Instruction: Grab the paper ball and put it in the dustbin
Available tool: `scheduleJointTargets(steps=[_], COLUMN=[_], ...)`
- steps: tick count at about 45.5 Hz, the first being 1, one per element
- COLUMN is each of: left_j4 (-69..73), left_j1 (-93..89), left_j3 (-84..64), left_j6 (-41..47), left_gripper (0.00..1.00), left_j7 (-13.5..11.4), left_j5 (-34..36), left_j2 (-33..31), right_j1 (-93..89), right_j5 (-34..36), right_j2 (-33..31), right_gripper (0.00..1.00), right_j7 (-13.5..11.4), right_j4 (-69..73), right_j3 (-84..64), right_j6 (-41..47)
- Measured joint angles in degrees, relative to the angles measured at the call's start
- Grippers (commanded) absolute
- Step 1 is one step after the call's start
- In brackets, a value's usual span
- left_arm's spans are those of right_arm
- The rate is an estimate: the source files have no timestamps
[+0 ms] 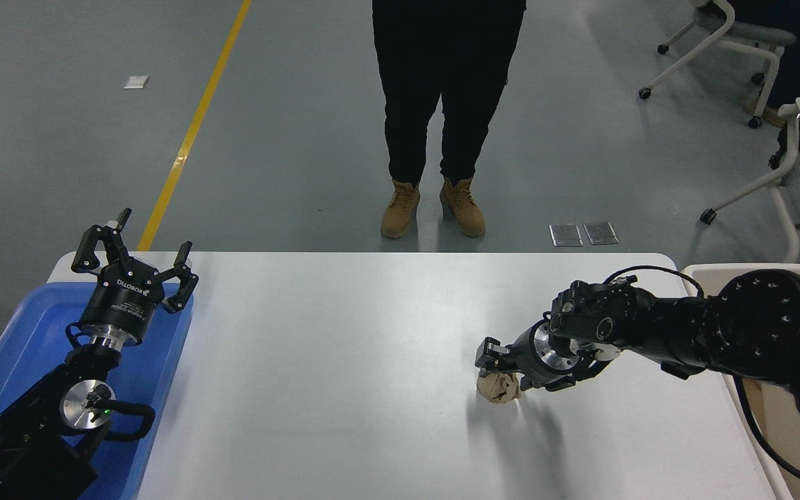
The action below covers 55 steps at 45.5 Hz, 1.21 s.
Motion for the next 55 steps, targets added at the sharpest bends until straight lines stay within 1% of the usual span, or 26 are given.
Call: scheduleJointTargets(steps=[7,14,29,38,48,55], left_j4=[-0.01,-0.03,-0.05,-0.04,0.00,0.02], left_j1=[0.00,0.00,-0.01,0.00,0.00,0.00], left_j3=[0.00,0.00,0.00,0.02,0.03,0.03], left_j6=[0.00,0.00,0.00,0.00,0.02,0.03], left_gripper=[0.98,0.98,0.98,0.98,0.98,0.98], left_j7=[0.00,0.00,0.00,0.00,-0.01,-0.05], left_j5=[0.00,-0.01,-0.01,0.01,0.00,0.01], left_j2=[0.00,0.00,0.00,0.00,0.01,0.01], right_j1=[2.34,7.49,26.63,39.70,51.40,55.80], right_j5=[-0.88,-1.83,-3.30,-3.67,-3.85,-3.91], right_j2=[-0.18,-3.51,-17.36,-25.31,-31.13,-33.19], right_gripper=[0.00,0.00,0.00,0.00,0.00,0.00], right_j7=[0.08,0.10,0.12,0.14,0.17,0.20], right_j4=[1.99,6.44,22.04,29.73,33.90,35.14], right_j3=[-0.11,-0.35,-1.67,-3.38,-5.26,-6.53], right_j6=[0.14,0.45,2.96,6.69,10.86,12.58])
